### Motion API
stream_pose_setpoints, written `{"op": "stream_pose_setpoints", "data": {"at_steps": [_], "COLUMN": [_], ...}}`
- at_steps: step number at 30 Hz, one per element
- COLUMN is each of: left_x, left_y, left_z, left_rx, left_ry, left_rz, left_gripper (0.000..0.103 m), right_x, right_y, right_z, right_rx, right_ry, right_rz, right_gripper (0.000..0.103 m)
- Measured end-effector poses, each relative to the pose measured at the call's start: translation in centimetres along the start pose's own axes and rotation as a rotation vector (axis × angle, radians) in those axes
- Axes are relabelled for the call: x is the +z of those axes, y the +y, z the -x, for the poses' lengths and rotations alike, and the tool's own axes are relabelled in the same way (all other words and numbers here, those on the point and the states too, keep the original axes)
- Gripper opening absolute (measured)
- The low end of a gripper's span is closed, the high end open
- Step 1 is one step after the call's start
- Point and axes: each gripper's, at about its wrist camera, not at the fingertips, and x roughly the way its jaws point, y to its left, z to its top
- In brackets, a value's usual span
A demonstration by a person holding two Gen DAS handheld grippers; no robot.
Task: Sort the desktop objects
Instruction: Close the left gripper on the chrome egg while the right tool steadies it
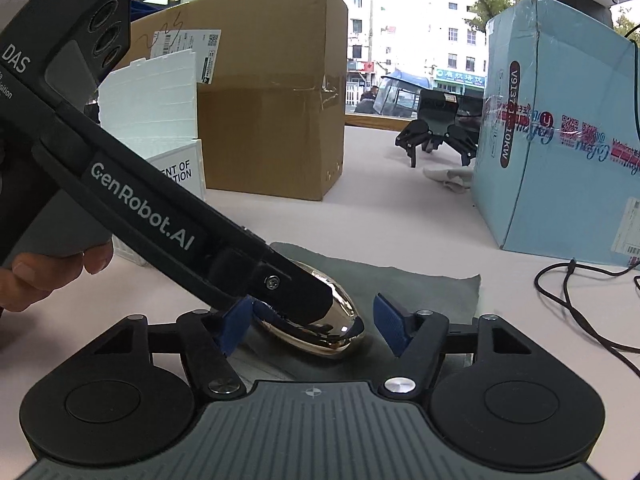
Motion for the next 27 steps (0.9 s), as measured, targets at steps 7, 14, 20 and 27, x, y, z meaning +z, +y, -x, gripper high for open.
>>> {"op": "stream_pose_setpoints", "data": {"at_steps": [7, 14, 20, 27], "left_x": [-0.1, -0.2, -0.2, 0.0], "left_y": [1.8, 2.4, 2.4, 2.3], "left_z": [-0.8, -1.1, -1.0, 0.0], "left_rx": [-0.075, -0.11, -0.113, -0.127], "left_ry": [0.044, 0.035, 0.027, -0.008], "left_rz": [0.073, 0.111, 0.113, 0.117], "left_gripper": [0.079, 0.081, 0.081, 0.081], "right_x": [0.1, -0.1, -0.1, 0.2], "right_y": [0.2, 0.5, 0.4, 0.4], "right_z": [-0.4, -0.1, 0.0, 0.8], "right_rx": [0.016, 0.003, -0.002, -0.004], "right_ry": [0.03, 0.035, 0.027, -0.032], "right_rz": [-0.001, 0.002, 0.001, -0.017], "right_gripper": [0.065, 0.062, 0.06, 0.059]}}
